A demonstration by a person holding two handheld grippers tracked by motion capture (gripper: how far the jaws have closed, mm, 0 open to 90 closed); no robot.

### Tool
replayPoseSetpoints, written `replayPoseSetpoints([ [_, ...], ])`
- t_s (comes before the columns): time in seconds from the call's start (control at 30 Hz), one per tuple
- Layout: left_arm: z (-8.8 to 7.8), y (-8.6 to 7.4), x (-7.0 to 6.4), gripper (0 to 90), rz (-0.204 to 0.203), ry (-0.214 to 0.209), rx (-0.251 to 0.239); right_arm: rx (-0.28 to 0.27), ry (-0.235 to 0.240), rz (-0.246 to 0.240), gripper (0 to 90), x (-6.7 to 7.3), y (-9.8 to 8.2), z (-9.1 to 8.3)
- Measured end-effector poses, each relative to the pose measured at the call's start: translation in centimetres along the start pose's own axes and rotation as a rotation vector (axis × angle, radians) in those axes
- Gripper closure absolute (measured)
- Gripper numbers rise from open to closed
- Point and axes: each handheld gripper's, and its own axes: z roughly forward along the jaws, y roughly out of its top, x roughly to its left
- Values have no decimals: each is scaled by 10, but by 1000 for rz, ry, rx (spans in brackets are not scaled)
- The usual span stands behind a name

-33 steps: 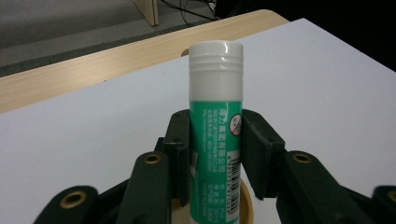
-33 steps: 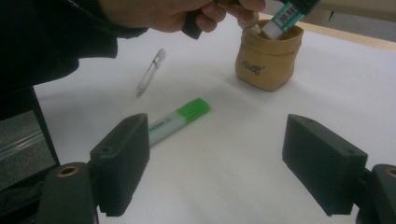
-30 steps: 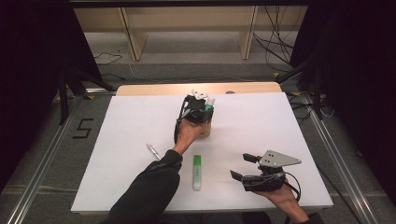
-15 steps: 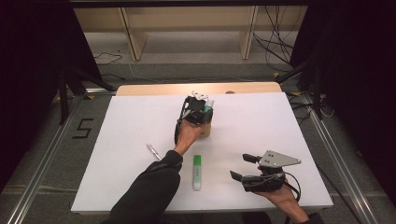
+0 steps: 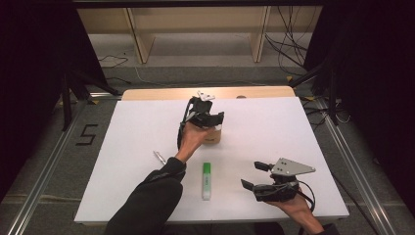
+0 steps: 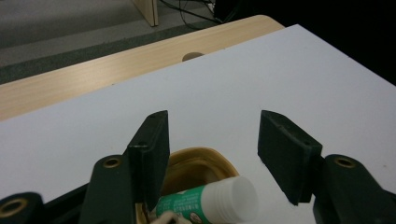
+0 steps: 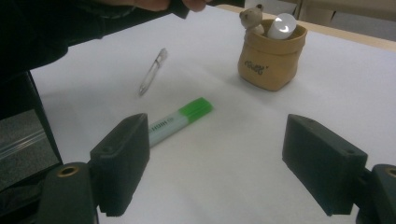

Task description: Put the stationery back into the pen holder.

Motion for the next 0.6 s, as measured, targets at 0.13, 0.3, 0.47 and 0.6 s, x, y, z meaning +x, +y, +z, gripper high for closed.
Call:
replayPoseSetpoints([
  [0.13,-13,-1,2,371,9,-48,15,-3,-3,-1,239,0,0,0],
  [0.3,-29,-9,6,269,0,-100,68,-5,-6,2,238,0,0,-1],
  [0.47,-40,-21,13,216,-38,-150,100,-5,-6,3,237,0,0,-1],
  [0.6,-45,-30,20,195,-38,-158,124,-2,-6,6,237,1,0,0],
])
